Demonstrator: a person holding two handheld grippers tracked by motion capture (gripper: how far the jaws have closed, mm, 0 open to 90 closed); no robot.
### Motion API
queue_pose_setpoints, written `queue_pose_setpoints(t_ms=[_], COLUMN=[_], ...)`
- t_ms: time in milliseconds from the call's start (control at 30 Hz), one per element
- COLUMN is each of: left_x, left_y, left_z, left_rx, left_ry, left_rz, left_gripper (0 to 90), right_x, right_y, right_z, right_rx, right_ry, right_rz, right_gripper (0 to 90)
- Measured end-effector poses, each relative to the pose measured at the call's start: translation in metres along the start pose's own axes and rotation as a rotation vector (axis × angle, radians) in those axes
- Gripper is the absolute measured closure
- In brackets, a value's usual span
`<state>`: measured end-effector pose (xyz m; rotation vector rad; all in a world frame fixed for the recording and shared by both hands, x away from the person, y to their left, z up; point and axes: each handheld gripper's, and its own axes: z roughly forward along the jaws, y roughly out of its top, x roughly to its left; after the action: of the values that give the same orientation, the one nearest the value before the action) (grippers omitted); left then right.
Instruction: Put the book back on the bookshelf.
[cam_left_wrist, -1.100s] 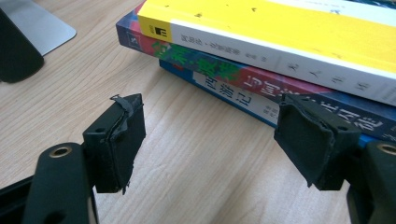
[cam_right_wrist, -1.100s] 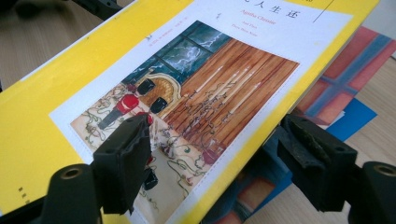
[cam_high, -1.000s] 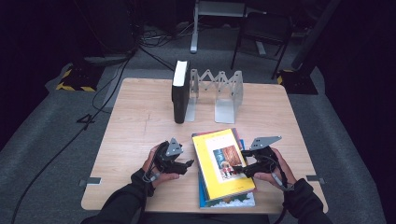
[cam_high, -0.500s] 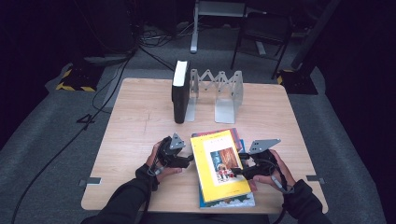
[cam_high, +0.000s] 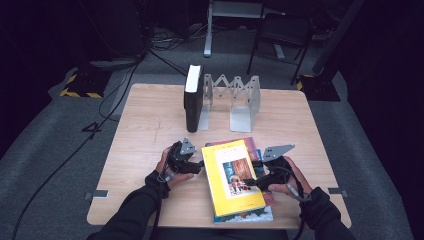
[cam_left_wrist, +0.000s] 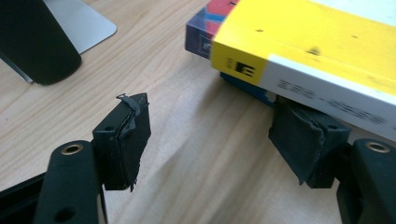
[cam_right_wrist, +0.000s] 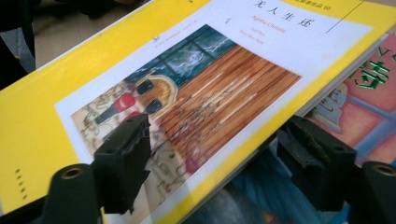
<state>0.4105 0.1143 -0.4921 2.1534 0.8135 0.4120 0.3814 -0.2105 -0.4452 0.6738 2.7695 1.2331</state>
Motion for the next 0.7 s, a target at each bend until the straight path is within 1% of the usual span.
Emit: queue_pose_setpoints(t_ms=[33,67,100,133,167,200,233,267,300,333,367,400,433,467,533,567,600,633,667,700], left_x=[0.003,0.004,0.006,0.007,0.008,0.009,0.009,0.008,0.008,0.008,0.007,0.006,0.005,0.004,0.003,0.003,0.003,0.003,0.004,0.004], left_y=[0.001,0.003,0.004,0.006,0.008,0.010,0.012,0.016,0.016,0.019,0.022,0.026,0.032,0.035,0.039,0.039,0.040,0.040,0.039,0.039], left_z=[0.001,0.001,0.001,-0.001,-0.002,-0.004,-0.006,-0.007,-0.007,-0.009,-0.010,-0.012,-0.013,-0.014,-0.014,-0.014,-0.013,-0.013,-0.012,-0.012], left_rx=[-0.007,-0.010,-0.014,-0.022,-0.028,-0.034,-0.048,-0.057,-0.057,-0.061,-0.069,-0.080,-0.086,-0.091,-0.089,-0.086,-0.078,-0.074,-0.071,-0.069], left_ry=[-0.019,-0.031,-0.036,-0.074,-0.081,-0.112,-0.142,-0.154,-0.154,-0.171,-0.174,-0.188,-0.196,-0.206,-0.222,-0.228,-0.228,-0.227,-0.231,-0.238], left_rz=[-0.014,-0.025,-0.027,-0.039,-0.038,-0.041,-0.041,-0.041,-0.041,-0.034,-0.027,-0.020,-0.008,0.007,0.023,0.025,0.044,0.045,0.040,0.046], left_gripper=[33.8,35.2,37.6,41.5,44.2,46.5,52.1,54.7,55.1,55.1,56.0,56.8,57.4,58.9,62.9,63.7,66.0,66.3,66.3,67.6], right_x=[-0.007,-0.009,-0.010,-0.010,-0.008,-0.006,-0.004,-0.004,-0.005,-0.005,-0.005,-0.006,-0.005,-0.004,-0.003,-0.003,-0.004,-0.007,-0.008,-0.009], right_y=[0.003,0.004,0.005,0.005,0.006,0.005,0.005,0.004,0.003,0.003,0.002,0.002,0.002,0.004,0.006,0.008,0.009,0.012,0.014,0.015], right_z=[0.003,0.003,0.004,0.004,0.004,0.004,0.003,0.000,-0.004,-0.004,-0.007,-0.010,-0.014,-0.018,-0.018,-0.018,-0.018,-0.018,-0.018,-0.017], right_rx=[0.006,0.006,0.005,0.004,0.001,-0.003,-0.018,-0.046,-0.087,-0.087,-0.116,-0.138,-0.167,-0.204,-0.199,-0.191,-0.182,-0.172,-0.168,-0.168], right_ry=[0.027,0.033,0.032,0.026,0.008,-0.004,-0.007,-0.014,-0.013,-0.013,-0.009,-0.006,0.005,0.035,0.043,0.054,0.065,0.080,0.078,0.078], right_rz=[0.004,0.005,0.007,0.008,0.002,-0.008,-0.007,-0.001,0.009,0.009,0.020,0.020,0.012,-0.001,-0.023,-0.025,-0.020,-0.019,-0.021,-0.018], right_gripper=[23.6,23.6,23.6,23.6,23.8,24.7,28.8,34.4,39.0,39.0,42.3,45.7,50.5,52.9,51.9,50.1,50.5,52.2,56.4,60.8])
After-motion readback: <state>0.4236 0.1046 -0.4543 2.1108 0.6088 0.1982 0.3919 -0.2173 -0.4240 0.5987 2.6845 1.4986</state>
